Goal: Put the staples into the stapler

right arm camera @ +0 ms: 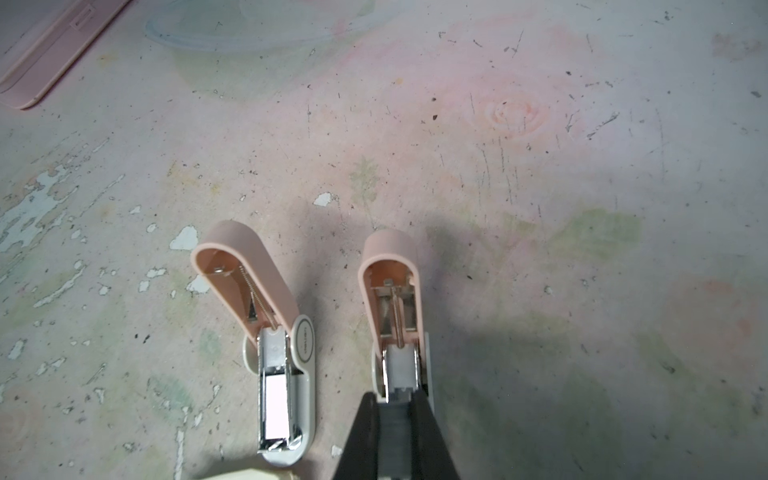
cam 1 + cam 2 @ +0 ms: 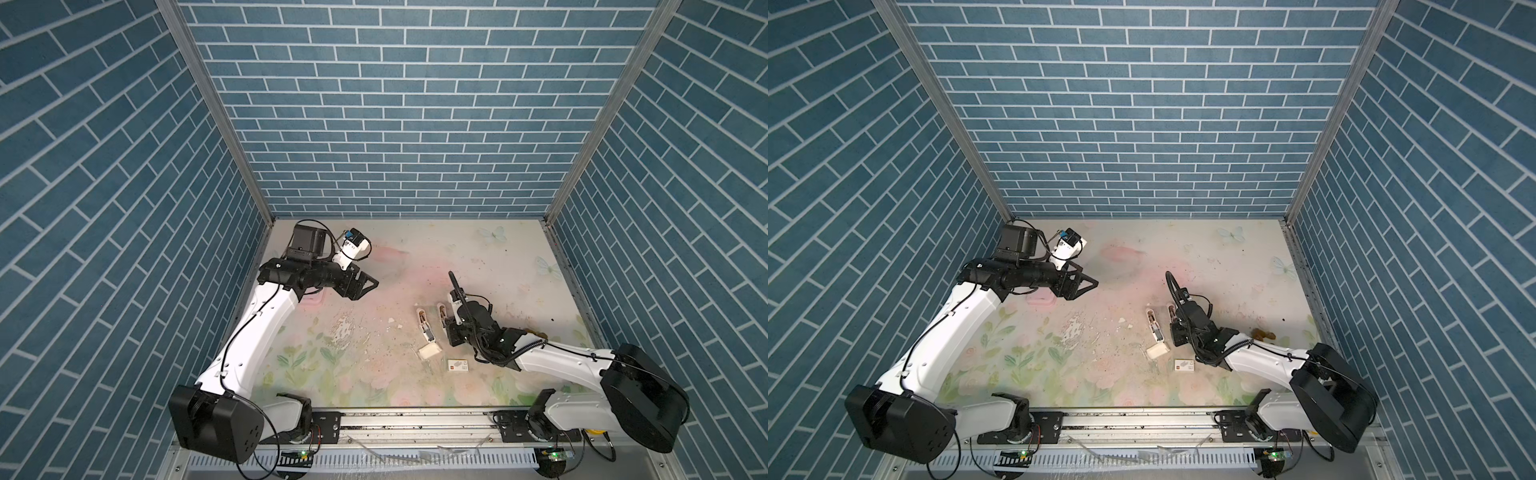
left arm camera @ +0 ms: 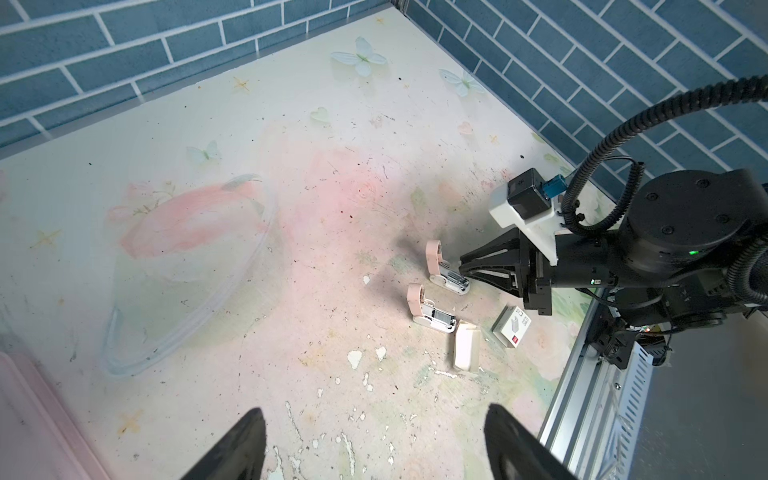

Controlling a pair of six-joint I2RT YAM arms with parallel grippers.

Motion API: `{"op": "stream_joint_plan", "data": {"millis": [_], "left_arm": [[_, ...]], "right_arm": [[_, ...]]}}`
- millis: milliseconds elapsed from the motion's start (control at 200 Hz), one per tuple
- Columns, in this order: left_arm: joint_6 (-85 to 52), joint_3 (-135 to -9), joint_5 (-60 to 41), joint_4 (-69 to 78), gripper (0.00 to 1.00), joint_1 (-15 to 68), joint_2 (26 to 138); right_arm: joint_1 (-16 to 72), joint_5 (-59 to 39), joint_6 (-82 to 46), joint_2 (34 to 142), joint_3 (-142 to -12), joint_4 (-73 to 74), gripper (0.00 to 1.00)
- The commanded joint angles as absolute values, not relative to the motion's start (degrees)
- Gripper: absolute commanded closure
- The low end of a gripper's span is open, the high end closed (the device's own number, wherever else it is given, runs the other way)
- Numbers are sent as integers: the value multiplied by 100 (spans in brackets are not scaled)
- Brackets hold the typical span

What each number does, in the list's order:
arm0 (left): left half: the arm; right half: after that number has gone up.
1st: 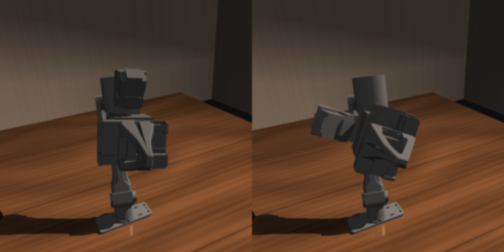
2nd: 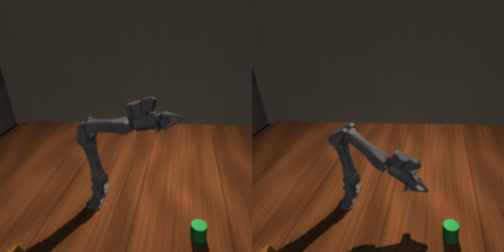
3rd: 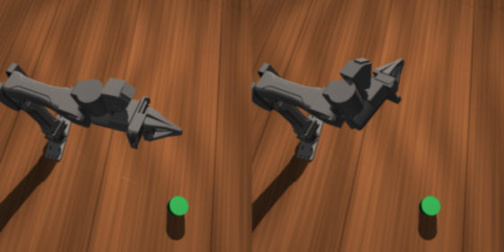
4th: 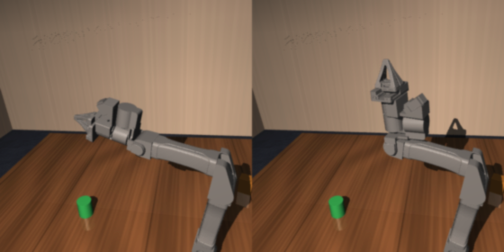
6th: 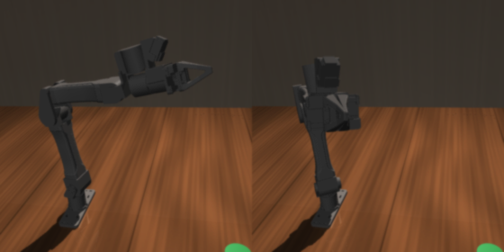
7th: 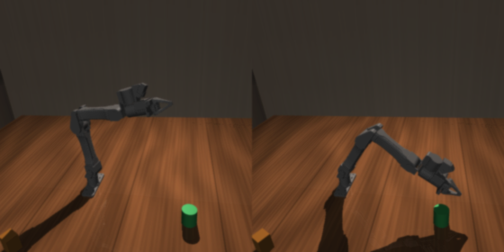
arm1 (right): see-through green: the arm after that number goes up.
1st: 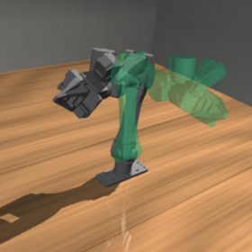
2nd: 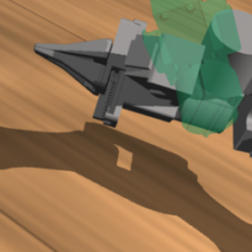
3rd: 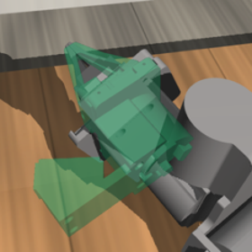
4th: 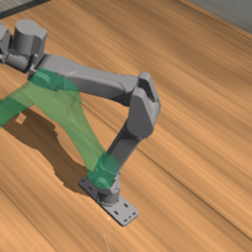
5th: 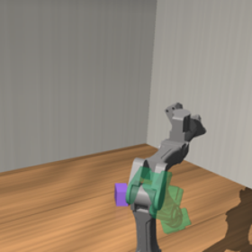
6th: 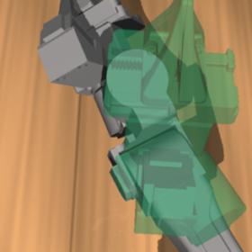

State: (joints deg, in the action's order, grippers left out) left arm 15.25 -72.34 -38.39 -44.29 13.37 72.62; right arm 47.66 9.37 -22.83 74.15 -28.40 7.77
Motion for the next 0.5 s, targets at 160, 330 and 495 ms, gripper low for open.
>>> {"op": "stream_joint_plan", "data": {"millis": [160,330,495], "left_arm": [[1497,-7132,-3810,-4352,16,1298,7208],[1499,-7128,-3797,-4348,16,1299,7207],[1494,-7119,-3771,-4350,16,1301,7206]], "right_arm": [[4730,850,-1995,7588,-2773,1044,100],[4729,866,-1980,7714,-2788,1081,100],[4729,874,-1978,7739,-2786,1083,100]]}}
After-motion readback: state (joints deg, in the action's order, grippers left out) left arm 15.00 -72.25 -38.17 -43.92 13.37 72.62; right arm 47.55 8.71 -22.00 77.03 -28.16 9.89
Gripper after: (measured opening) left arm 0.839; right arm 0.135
